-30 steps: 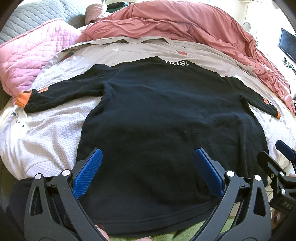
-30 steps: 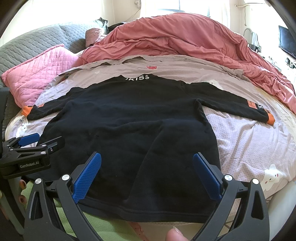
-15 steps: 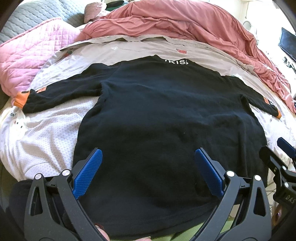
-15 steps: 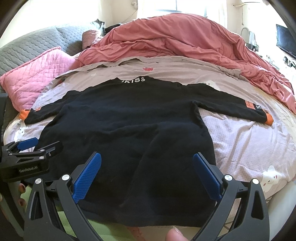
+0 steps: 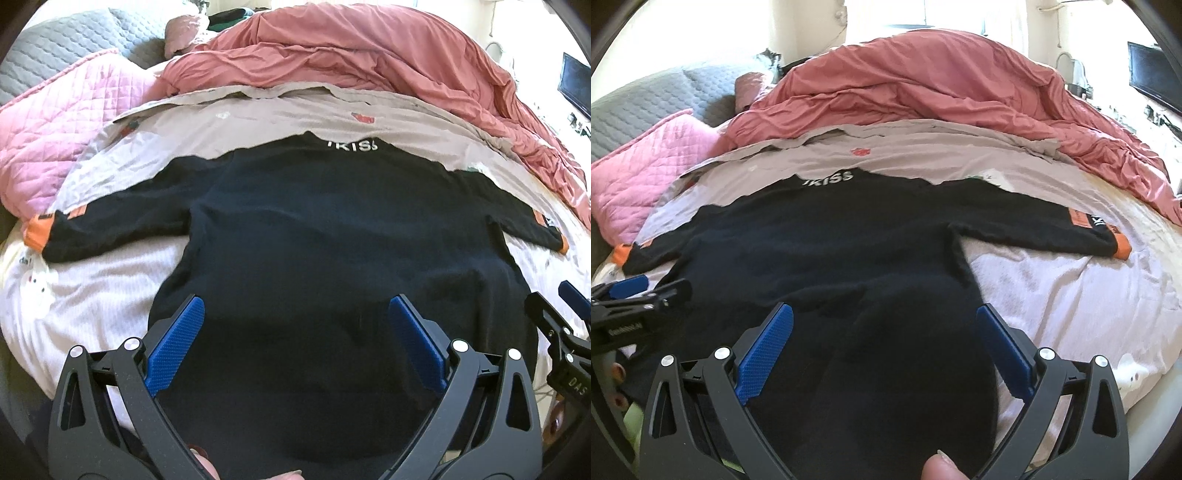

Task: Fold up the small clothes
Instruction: 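Move the right gripper to the orange cuff and grasp it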

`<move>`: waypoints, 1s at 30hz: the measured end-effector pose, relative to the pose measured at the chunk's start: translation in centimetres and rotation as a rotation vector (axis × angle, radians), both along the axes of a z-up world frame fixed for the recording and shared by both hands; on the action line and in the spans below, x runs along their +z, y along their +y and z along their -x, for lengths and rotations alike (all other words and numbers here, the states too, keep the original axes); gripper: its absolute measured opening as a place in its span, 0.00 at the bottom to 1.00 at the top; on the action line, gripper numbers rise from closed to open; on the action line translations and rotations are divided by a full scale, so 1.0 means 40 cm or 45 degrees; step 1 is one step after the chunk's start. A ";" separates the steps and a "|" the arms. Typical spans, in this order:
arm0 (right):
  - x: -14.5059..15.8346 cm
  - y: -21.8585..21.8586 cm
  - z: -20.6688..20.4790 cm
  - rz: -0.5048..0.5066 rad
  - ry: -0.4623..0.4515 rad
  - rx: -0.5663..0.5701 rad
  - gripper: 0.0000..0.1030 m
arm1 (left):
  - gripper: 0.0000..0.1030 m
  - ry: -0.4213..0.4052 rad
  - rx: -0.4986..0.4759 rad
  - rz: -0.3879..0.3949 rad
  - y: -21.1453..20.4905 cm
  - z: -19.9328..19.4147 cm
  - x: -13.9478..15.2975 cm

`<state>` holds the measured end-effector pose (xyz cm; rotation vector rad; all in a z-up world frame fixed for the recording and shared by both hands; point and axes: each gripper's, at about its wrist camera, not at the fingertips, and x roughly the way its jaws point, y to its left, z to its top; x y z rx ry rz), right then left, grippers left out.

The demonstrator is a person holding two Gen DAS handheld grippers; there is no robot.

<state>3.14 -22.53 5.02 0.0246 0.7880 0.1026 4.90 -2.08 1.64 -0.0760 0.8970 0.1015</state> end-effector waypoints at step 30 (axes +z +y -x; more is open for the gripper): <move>-0.043 -0.489 -0.252 0.009 0.002 -0.628 0.96 | 0.91 0.064 -0.004 -0.002 -0.027 -0.311 -0.033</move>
